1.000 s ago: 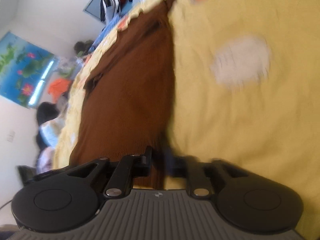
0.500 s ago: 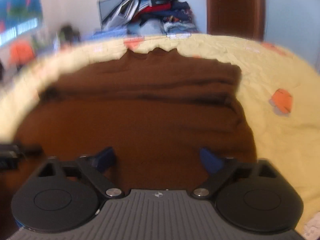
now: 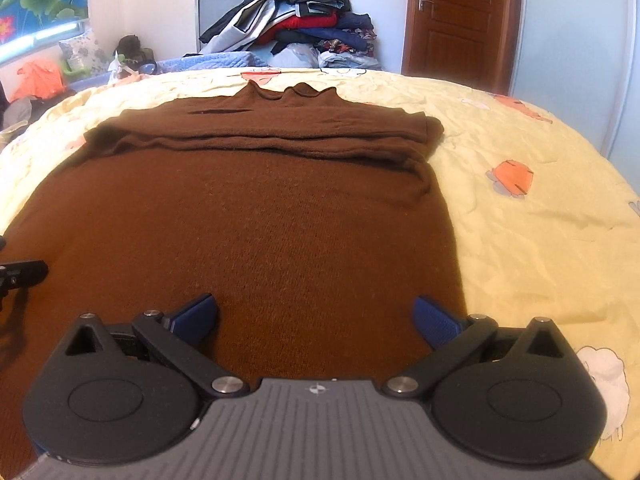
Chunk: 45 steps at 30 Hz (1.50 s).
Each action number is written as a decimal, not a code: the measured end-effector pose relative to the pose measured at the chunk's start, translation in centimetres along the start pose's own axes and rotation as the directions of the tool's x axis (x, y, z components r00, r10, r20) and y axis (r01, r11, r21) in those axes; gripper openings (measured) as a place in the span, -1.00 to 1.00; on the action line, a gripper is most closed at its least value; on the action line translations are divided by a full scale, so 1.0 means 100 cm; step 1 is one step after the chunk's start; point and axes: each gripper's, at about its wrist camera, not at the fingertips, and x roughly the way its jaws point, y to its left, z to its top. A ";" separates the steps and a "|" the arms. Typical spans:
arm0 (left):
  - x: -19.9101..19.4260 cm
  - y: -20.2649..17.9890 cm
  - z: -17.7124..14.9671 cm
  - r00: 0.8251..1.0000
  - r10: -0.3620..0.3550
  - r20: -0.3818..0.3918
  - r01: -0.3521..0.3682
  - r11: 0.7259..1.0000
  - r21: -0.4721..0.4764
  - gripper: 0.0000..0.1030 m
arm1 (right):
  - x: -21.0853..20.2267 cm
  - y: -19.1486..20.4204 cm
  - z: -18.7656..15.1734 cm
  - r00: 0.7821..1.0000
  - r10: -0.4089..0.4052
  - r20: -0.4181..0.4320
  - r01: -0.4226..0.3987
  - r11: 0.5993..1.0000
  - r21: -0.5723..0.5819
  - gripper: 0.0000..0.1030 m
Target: Fold small clothes
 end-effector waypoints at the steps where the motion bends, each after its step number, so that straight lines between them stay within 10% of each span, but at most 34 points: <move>1: 0.000 0.000 0.000 1.000 -0.001 0.001 0.001 1.000 -0.001 1.00 | -0.001 0.000 -0.001 1.000 0.000 0.001 0.000 1.000 0.000 1.00; 42: -0.006 -0.004 0.016 0.999 -0.010 -0.041 0.011 1.000 0.029 1.00 | -0.002 0.001 0.002 1.000 0.003 -0.008 -0.003 1.000 -0.002 1.00; 45: -0.010 -0.010 0.048 0.997 -0.021 0.074 0.012 0.993 0.114 1.00 | -0.003 -0.009 0.022 0.998 0.061 0.001 -0.061 0.998 0.009 1.00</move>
